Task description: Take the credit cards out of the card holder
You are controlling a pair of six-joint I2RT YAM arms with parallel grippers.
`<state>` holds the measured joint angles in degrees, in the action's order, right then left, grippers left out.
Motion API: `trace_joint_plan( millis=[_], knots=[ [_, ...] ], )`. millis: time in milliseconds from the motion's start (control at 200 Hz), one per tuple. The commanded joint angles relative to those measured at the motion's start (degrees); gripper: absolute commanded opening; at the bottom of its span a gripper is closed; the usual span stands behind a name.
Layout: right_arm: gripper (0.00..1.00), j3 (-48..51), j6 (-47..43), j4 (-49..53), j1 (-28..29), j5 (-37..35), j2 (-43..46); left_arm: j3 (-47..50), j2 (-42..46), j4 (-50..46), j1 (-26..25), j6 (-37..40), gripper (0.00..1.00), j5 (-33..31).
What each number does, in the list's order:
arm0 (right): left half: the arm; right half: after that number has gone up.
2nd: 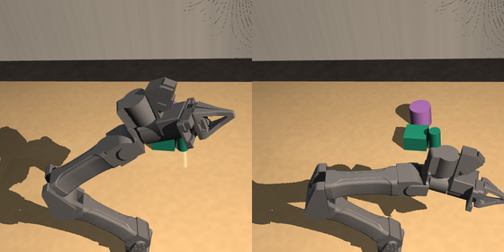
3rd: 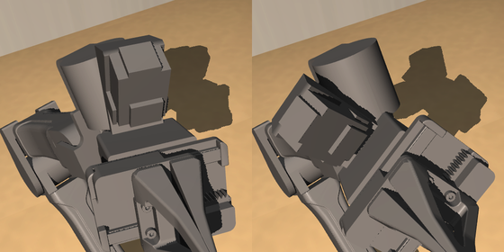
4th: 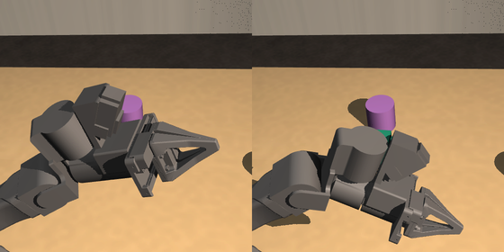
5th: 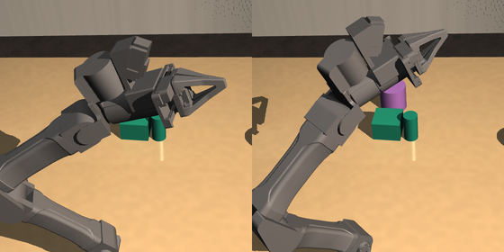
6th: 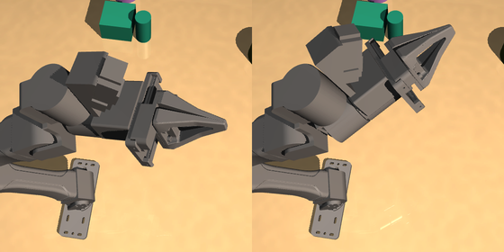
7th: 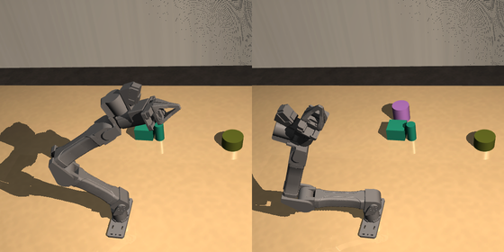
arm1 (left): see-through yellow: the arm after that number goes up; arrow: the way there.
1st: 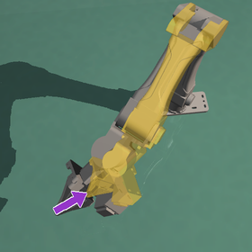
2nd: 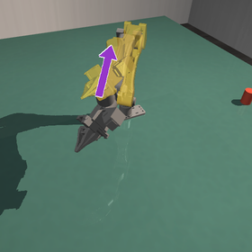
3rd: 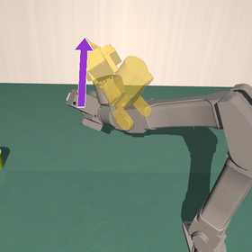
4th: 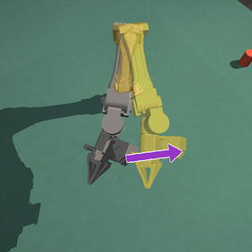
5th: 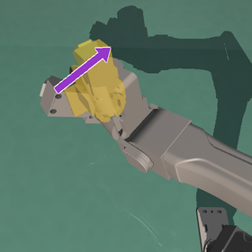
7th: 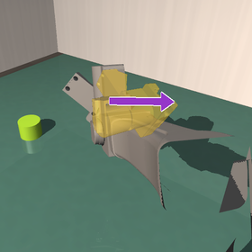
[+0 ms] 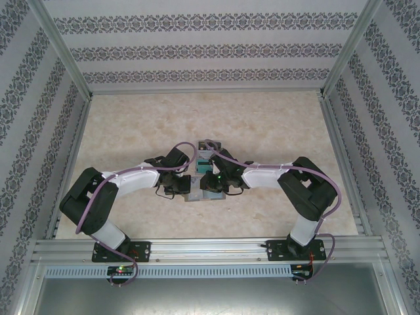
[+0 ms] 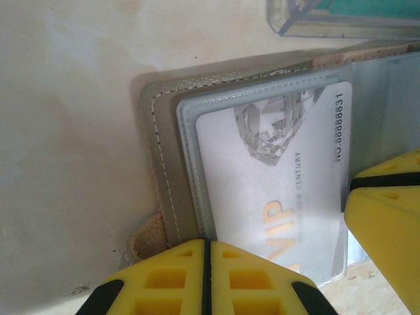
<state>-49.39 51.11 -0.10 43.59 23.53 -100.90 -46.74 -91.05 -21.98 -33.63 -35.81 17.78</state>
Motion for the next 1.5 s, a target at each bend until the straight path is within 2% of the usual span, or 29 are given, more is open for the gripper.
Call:
trace_joint_plan(
  millis=[0,295,495,829,1019,1074,1189,1379,1494],
  knots=[
    [0.18,-1.1,0.0,-0.8,1.0,1.8,-1.4,-0.3,-1.1,0.1,0.1,-0.3,0.05,0.2],
    [0.17,-1.9,0.0,-1.7,1.2,3.3,-2.5,-0.3,-1.1,0.1,0.1,-0.3,0.05,0.5],
    [0.00,-0.9,0.0,-1.5,1.0,2.6,-1.5,-0.2,-1.0,-0.1,0.1,-0.3,0.05,0.0],
    [0.00,5.0,-0.3,-1.0,-2.4,0.8,3.1,0.0,-0.8,-1.6,0.1,-0.1,0.01,-2.1],
    [0.00,5.0,-0.9,-1.0,-2.7,1.7,3.3,0.0,-1.1,-1.2,0.1,-0.3,0.01,-1.6],
    [0.13,4.3,-1.0,-0.9,-2.5,1.5,2.7,0.1,-1.2,-1.1,0.1,-0.2,0.01,-1.4],
    [0.19,3.3,-1.0,-1.2,-2.3,1.6,1.4,0.1,-1.1,-1.0,0.1,-0.3,0.00,-1.3],
    [0.19,1.7,-0.7,-2.5,-2.1,2.3,-1.1,0.2,-1.0,-0.9,0.1,-0.3,0.00,-1.1],
    [0.14,1.2,-0.7,-2.7,-2.1,2.4,-1.8,0.1,-1.1,-0.9,0.1,-0.3,0.00,-1.0]
  ],
)
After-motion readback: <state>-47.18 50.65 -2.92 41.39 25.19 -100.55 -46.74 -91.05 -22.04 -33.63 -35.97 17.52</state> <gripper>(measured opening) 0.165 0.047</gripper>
